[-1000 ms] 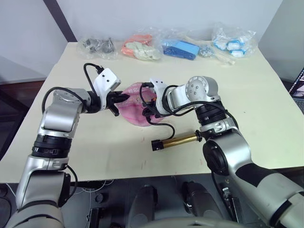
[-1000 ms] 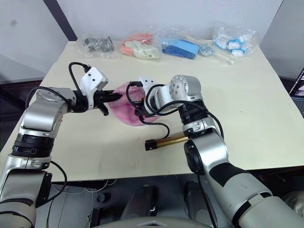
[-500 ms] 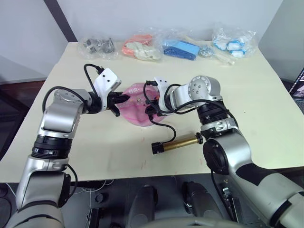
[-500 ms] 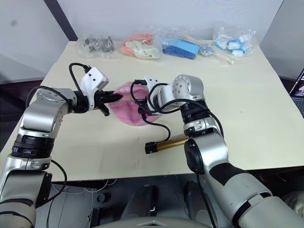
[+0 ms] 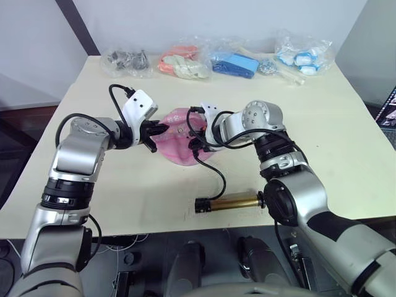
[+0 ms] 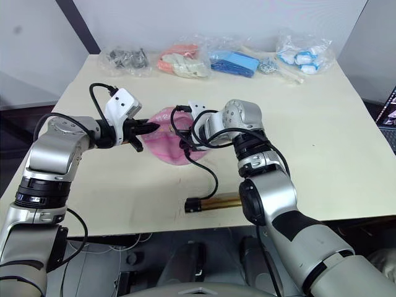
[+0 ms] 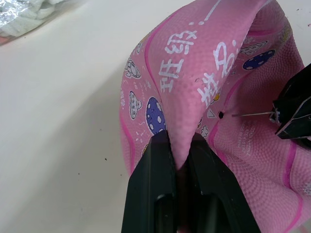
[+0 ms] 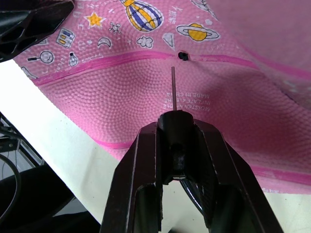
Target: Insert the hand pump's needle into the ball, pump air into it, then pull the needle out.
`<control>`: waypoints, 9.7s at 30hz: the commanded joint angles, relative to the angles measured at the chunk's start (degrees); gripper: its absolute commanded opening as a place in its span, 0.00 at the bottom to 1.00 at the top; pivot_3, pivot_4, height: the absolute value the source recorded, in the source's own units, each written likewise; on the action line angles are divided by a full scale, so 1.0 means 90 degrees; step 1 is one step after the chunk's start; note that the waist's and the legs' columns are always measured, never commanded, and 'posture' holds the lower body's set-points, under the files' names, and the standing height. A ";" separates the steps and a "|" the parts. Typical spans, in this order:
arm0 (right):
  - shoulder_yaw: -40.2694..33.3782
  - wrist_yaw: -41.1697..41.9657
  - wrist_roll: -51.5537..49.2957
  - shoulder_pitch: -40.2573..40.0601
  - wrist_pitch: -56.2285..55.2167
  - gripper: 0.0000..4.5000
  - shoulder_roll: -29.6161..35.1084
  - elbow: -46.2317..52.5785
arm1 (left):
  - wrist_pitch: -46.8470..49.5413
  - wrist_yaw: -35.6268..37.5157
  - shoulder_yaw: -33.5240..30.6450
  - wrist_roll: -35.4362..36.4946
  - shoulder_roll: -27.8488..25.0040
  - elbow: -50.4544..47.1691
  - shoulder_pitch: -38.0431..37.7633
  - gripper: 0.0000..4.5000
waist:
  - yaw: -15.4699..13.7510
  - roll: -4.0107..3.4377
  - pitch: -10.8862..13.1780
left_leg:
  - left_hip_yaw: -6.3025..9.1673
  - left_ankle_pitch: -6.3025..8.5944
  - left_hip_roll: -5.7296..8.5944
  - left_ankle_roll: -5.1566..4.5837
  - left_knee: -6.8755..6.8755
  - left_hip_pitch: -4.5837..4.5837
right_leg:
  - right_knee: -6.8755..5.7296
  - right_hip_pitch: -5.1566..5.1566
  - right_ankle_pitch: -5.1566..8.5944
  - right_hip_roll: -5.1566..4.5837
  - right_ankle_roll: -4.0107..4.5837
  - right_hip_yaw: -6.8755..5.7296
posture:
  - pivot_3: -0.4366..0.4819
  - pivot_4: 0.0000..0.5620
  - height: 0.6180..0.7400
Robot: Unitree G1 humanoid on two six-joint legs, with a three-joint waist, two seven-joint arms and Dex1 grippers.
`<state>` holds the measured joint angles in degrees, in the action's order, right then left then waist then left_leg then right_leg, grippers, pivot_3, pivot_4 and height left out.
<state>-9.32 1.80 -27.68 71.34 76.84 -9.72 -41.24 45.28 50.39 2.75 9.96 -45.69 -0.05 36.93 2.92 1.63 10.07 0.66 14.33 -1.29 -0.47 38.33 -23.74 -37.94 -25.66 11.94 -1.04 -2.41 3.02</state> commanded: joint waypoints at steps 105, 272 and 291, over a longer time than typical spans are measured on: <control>-0.0380 0.0387 0.0117 0.0788 -0.0765 0.08 -0.0471 -0.1426 | 0.0923 -0.0329 -0.0101 0.0258 0.0010 -0.0532 -0.0438 0.01 | 0.0124 0.0000 -0.0003 | 0.0002 0.0000 0.0000 0.0001 -0.0001 0.0005 | 0.0000 0.0004 -0.0002 -0.0001 0.0002 0.0001 | 0.48 0.27 1.00; -0.1984 -0.0454 -0.0962 0.1291 -0.3076 0.08 -0.1076 -0.2964 | 0.1838 -0.0601 -0.0400 0.1202 0.0313 -0.1004 -0.0886 0.00 | 0.0141 -0.0005 -0.0024 | -0.0003 0.0000 -0.0001 0.0002 -0.0002 0.0020 | -0.0001 0.0017 -0.0002 0.0002 0.0002 0.0006 | 0.48 0.27 1.00; -0.1174 -0.0372 -0.0464 0.1303 -0.3885 0.08 -0.1297 -0.3254 | 0.2006 -0.0712 -0.0387 0.1224 0.0434 -0.1130 -0.0946 0.00 | 0.0139 -0.0008 -0.0022 | -0.0003 -0.0001 -0.0001 0.0003 -0.0005 0.0074 | 0.0006 0.0068 -0.0001 0.0003 0.0001 0.0008 | 0.48 0.27 1.00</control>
<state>-21.28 -0.82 -34.35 78.08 49.56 -10.62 -71.90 60.36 41.42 -4.20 17.58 -42.79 -8.89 30.58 4.17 1.56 9.87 0.63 14.32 -1.30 -0.45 38.24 -22.89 -37.84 -24.84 11.94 -1.02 -2.40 3.10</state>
